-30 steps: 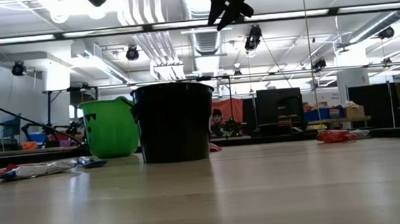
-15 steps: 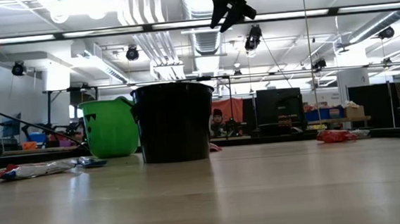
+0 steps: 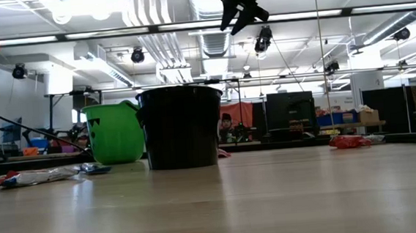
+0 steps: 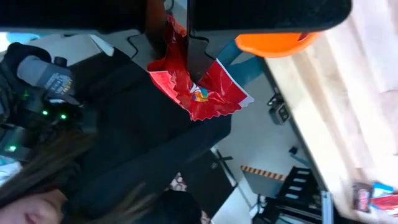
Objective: Sort candy
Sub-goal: Put the red candy pack into the orange bucket
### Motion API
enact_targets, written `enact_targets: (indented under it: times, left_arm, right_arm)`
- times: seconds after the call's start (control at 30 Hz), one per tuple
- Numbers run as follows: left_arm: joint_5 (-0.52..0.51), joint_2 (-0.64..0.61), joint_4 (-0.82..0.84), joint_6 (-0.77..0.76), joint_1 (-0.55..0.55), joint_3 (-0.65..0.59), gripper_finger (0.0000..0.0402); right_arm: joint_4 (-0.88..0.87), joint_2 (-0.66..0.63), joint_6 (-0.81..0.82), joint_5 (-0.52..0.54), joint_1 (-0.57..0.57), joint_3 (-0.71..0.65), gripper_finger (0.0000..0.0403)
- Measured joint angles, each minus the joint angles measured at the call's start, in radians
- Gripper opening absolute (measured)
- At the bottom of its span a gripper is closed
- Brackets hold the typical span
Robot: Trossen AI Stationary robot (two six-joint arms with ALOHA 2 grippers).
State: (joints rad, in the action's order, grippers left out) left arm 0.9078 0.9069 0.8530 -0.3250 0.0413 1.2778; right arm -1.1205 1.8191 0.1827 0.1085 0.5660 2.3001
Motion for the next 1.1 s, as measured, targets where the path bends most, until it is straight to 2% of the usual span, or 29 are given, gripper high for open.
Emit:
enact_targets:
  times: [0.17, 0.33, 0.63, 0.93, 1.1]
  left_arm:
    - [-0.069, -0.003, -0.047, -0.061, 0.113, 0.0, 0.0002]
    - [-0.151, -0.002, -0.053, -0.058, 0.2, 0.0, 0.0002]
    - [-0.159, 0.006, -0.053, -0.07, 0.206, 0.0, 0.0004]
    - [-0.168, 0.008, -0.052, -0.081, 0.206, 0.0, 0.0052]
    - [-0.169, 0.008, -0.052, -0.095, 0.206, 0.0, 0.0066]
  right_arm:
    - [0.0, 0.0, 0.025, 0.002, 0.004, 0.0, 0.0192]
    - [0.003, 0.003, 0.044, 0.024, 0.004, -0.001, 0.0192]
    - [0.003, 0.003, 0.054, 0.024, 0.004, -0.001, 0.0192]
    - [0.003, 0.003, 0.053, 0.024, 0.004, -0.001, 0.0192]
    - [0.003, 0.003, 0.052, 0.024, 0.004, -0.001, 0.0192]
